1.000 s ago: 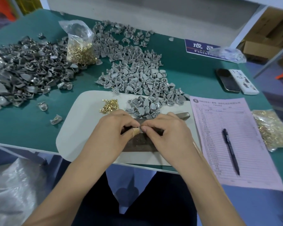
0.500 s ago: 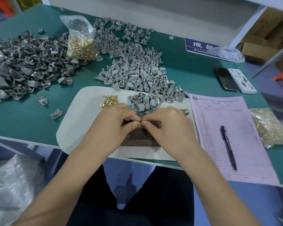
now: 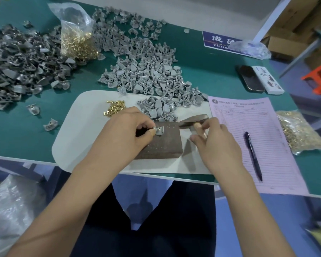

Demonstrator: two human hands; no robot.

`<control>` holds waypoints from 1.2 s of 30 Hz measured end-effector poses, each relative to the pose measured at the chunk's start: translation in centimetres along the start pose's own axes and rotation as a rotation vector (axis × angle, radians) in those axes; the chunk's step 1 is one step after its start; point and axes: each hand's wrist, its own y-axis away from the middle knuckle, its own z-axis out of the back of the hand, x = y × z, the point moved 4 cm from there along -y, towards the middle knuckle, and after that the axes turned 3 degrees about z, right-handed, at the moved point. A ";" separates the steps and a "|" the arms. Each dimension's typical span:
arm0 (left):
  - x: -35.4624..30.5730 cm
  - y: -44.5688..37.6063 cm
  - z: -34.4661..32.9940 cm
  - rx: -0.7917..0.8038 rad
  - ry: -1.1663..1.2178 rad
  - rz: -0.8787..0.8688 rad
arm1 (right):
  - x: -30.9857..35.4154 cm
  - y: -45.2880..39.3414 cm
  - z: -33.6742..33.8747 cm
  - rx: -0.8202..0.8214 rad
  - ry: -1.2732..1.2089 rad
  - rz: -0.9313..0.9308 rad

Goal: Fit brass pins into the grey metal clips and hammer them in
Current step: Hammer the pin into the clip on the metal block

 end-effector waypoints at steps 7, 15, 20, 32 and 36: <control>0.2 -0.2 0.1 -0.011 0.004 -0.003 | 0.0 0.5 1.2 -0.066 -0.216 0.173; -0.1 -0.9 0.4 0.009 -0.031 -0.008 | 3.5 2.9 3.8 0.021 -0.217 0.398; -0.1 -0.9 0.4 0.004 -0.040 -0.025 | 4.9 3.8 4.6 -0.242 -0.200 0.406; -0.3 -0.7 0.3 -0.012 -0.002 -0.076 | 4.5 3.5 2.8 -0.178 -0.221 0.414; -0.3 -0.9 0.5 0.021 -0.001 -0.091 | 4.6 3.7 3.3 -0.245 -0.222 0.438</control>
